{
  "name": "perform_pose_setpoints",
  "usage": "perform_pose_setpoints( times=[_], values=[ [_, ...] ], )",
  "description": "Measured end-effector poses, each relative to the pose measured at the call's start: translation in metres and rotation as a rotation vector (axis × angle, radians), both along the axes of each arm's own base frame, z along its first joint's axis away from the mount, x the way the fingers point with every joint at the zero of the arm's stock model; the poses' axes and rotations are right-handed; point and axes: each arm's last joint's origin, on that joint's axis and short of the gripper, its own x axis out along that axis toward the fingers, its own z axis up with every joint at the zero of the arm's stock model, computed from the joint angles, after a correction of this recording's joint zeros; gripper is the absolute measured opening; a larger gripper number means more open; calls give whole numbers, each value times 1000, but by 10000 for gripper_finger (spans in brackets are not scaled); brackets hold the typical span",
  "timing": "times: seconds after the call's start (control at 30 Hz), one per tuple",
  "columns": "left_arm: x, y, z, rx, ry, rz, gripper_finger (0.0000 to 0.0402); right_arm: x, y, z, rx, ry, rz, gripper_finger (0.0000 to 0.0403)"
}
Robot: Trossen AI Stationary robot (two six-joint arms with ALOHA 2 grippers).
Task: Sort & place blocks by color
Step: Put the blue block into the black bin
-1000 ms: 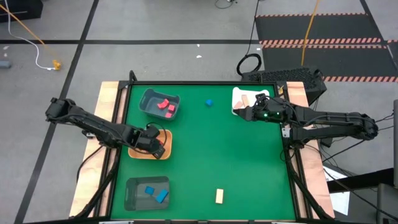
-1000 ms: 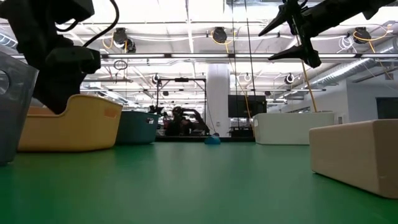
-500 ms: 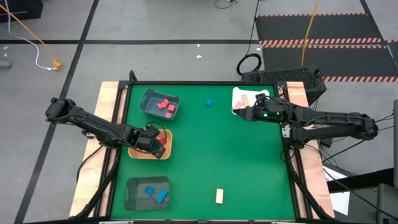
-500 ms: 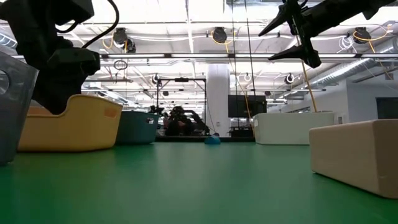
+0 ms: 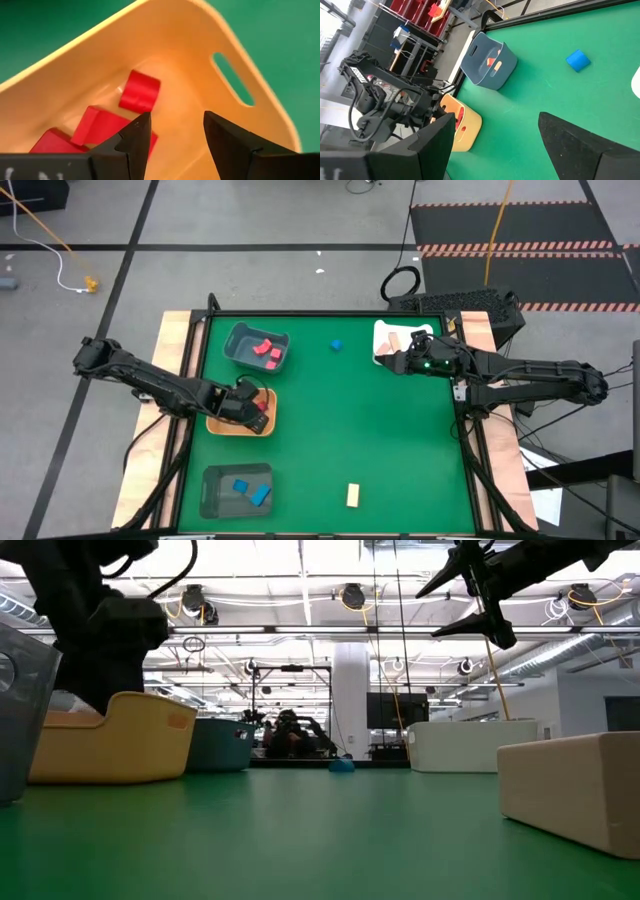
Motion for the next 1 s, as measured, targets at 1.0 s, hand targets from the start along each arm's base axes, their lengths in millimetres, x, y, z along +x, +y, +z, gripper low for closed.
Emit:
perform_pose_setpoints(
  times=[1.0],
  values=[
    [65, 50, 79, 434, -574, -291, 184, 0, 0, 0, 0, 0, 0, 279]
  ],
)
